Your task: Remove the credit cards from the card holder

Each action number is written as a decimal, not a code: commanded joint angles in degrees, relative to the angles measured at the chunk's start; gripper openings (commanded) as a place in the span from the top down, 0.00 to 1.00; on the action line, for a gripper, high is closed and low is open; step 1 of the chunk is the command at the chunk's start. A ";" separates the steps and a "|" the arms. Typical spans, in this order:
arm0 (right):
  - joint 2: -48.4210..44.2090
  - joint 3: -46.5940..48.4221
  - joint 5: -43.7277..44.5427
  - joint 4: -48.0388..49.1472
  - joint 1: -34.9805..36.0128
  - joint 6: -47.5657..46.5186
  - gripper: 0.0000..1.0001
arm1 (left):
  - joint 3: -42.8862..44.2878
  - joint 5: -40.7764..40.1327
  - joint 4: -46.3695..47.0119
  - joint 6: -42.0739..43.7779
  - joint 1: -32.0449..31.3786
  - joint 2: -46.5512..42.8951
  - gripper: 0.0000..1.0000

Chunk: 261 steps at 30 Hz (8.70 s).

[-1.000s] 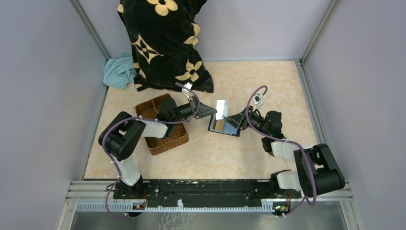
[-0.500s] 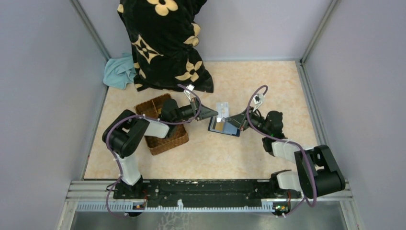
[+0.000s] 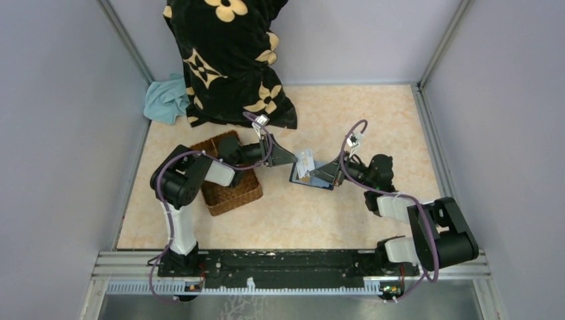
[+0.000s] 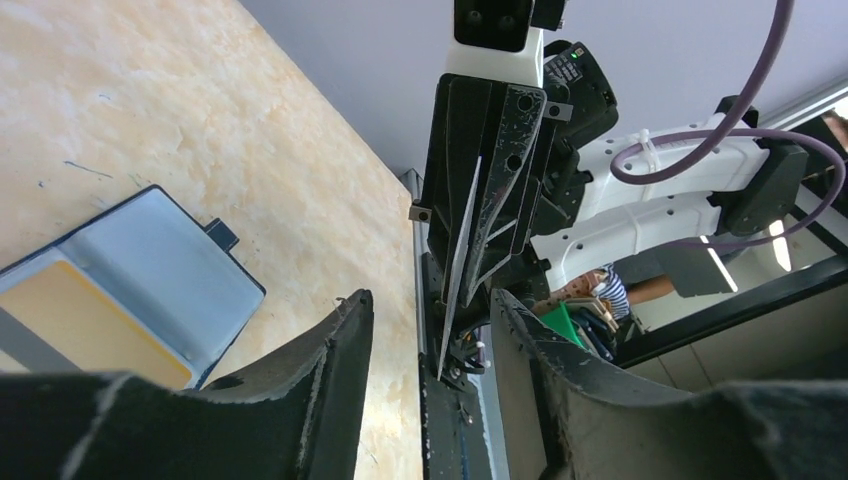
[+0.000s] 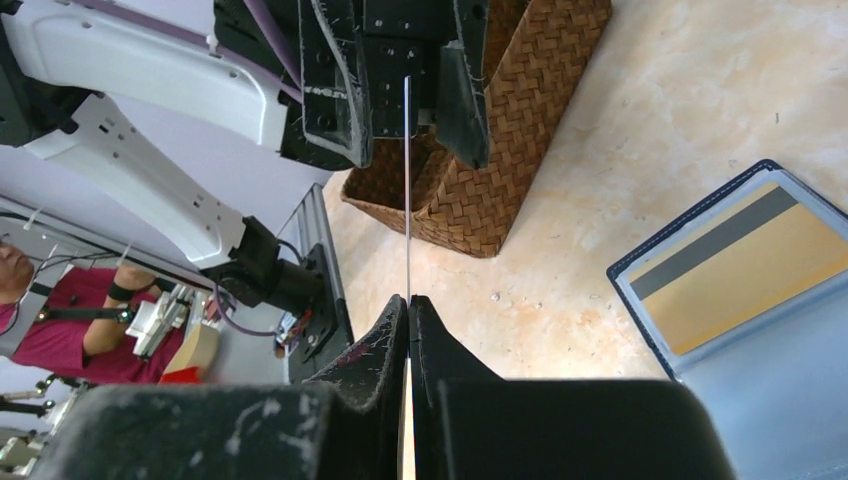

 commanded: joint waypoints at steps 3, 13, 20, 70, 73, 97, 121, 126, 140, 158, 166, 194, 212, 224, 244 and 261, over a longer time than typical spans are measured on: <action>0.82 1.66 -2.62 1.48 1.56 -2.08 1.00 | 1.95 5.75 8.41 -1.89 1.11 0.89 0.45; 1.39 3.24 -1.48 -4.43 3.47 -5.92 1.00 | 1.47 5.41 7.01 -1.14 1.01 0.49 0.64; 2.10 3.57 -1.88 -4.47 3.47 -5.38 1.00 | 1.01 6.13 9.41 -3.11 0.75 1.85 0.87; 7.67 1.73 7.09 -2.78 1.91 -4.50 0.96 | -23.68 -93.71 -49.49 22.67 2.78 -50.41 1.00; 7.77 1.72 7.09 -2.87 1.89 -4.55 0.96 | -23.50 -95.07 -49.17 21.76 2.79 -47.44 1.00; 8.60 2.15 7.39 -5.00 1.90 -6.22 0.97 | -20.75 -97.26 -32.59 19.03 1.31 -25.79 1.00; 11.82 1.57 6.66 -0.40 1.84 -4.12 0.98 | -20.39 -96.57 -40.24 21.57 -0.26 -30.71 0.48; 11.90 1.46 6.53 0.27 1.90 -3.90 0.98 | -21.81 -96.76 -41.75 23.28 -0.24 -36.76 0.42; 7.04 3.00 10.78 -7.94 1.90 -8.13 0.98 | -16.18 -83.10 -47.24 34.21 -2.96 -41.81 0.41; -3.68 17.50 67.30 -45.61 17.81 -30.88 0.88 | -5.27 -84.98 -53.78 52.11 -24.57 -35.27 0.44; -0.40 20.91 77.42 -48.42 19.41 -29.51 0.49 | -11.11 -82.99 -51.26 53.34 -24.62 -40.39 0.44; -3.57 14.27 74.34 -55.16 18.26 -12.42 1.00 | -6.97 -64.47 -52.55 47.56 -24.78 -30.53 0.35; -8.49 6.67 60.16 -45.76 20.18 -13.54 1.00 | 4.55 -51.78 -56.24 38.35 -12.52 -11.08 0.40; -3.35 5.30 58.35 -35.87 22.48 -11.26 1.00 | 5.10 -48.86 -56.30 41.24 -9.96 -7.89 0.39; 0.41 4.58 55.45 -35.13 14.29 -10.71 1.00 | -0.26 -46.15 -50.64 38.43 -11.80 -6.59 0.38; 0.43 4.68 46.69 -31.21 13.53 -12.72 1.00 | 1.16 -38.83 -51.52 41.59 -11.99 -10.58 0.37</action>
